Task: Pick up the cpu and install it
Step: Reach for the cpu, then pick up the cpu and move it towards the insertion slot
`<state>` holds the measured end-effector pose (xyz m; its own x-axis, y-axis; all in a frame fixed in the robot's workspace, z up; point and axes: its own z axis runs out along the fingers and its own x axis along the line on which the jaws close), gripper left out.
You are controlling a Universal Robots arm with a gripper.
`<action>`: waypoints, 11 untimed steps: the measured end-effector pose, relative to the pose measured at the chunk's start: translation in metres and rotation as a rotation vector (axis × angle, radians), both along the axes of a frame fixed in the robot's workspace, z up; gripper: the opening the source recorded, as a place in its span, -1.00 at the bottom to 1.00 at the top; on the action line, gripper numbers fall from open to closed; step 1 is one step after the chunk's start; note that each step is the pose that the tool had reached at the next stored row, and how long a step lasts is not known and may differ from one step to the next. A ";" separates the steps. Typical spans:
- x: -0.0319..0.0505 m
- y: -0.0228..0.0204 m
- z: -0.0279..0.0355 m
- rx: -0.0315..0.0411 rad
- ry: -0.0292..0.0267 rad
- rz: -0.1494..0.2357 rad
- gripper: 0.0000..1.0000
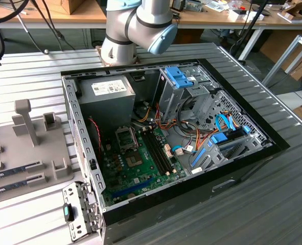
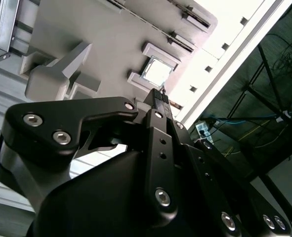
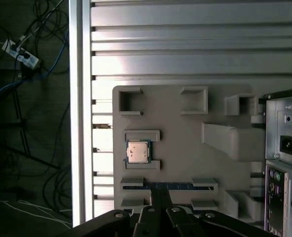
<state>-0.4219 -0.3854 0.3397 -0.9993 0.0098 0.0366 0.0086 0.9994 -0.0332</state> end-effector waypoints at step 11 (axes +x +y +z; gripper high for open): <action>0.0000 0.0000 -0.0034 0.0002 0.0000 0.000 -0.79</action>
<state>-0.4218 -0.3854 0.3362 -0.9993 0.0098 0.0366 0.0085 0.9994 -0.0330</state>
